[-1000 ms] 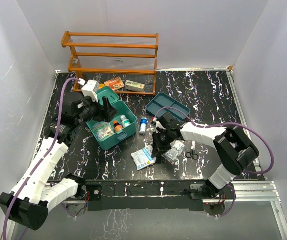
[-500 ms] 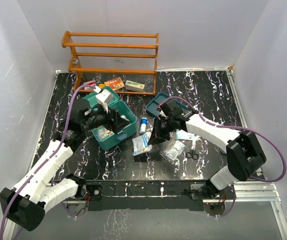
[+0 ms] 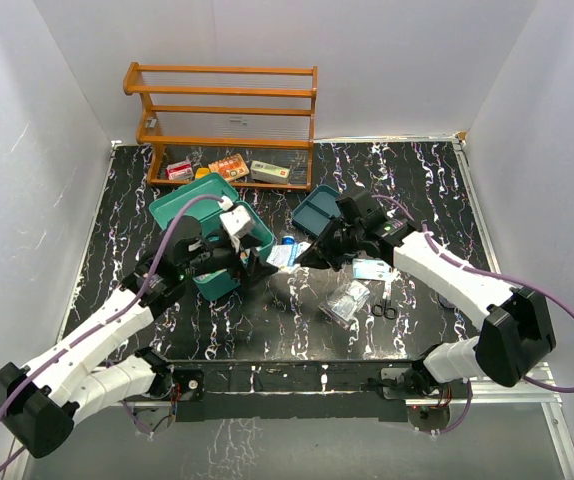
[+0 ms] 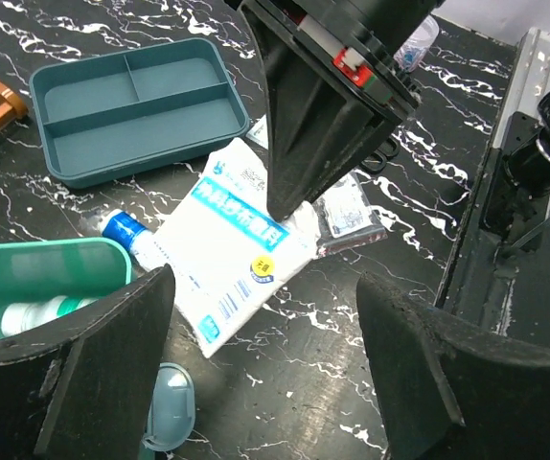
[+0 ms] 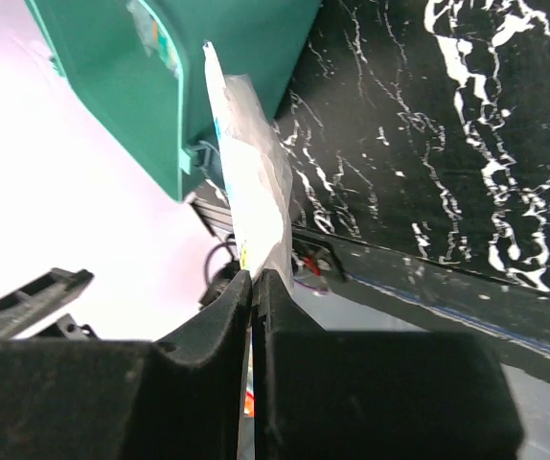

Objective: Organize the medicine kit

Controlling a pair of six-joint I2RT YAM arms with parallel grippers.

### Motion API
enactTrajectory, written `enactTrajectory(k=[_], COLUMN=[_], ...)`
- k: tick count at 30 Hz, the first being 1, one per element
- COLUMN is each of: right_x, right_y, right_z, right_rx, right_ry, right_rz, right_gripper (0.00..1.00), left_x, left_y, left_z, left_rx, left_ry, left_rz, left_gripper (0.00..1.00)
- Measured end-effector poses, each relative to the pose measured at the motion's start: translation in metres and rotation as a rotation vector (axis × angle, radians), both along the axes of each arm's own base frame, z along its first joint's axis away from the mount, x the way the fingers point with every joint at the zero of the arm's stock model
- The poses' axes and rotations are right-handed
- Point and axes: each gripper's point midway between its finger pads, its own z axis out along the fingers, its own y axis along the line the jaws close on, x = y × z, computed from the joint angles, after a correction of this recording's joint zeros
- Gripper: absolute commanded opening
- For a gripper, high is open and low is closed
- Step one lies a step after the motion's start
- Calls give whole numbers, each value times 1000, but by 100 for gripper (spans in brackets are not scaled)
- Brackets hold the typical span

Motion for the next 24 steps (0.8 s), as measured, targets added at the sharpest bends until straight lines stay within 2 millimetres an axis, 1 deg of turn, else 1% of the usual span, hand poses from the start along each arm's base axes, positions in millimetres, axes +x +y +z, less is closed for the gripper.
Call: enactTrajectory(k=[3,7,12,15,19,21,24], right_x=[4,4,1,-2,-4,-5,-5], right_y=[2,4,6,7,8,9,9], right_z=[8,11,14,16,22,24,25], right_rx=[32,64,92,106,137,146,156], right_ry=[35,106,196,236,273,287,302], right_rz=[-69,-135,-187,-208,-215,-218,-224], right_gripper=[0,0,0,0,0,0,0], left_x=[-2,-3,-1,2,2,2,5], left_y=[-4,-7,-7,-10,-19,-22,-25], left_z=[0,-5,-23,-35,-58,-65,-65], left_rx=[28,79,164,212,288,312,324], left_ry=[-59,-142,-228,-252,-255,-259,-293], left_rz=[-22,-55,-102,-130,-170,-184,-184], left_gripper=[81,84,86,82,78,71,59])
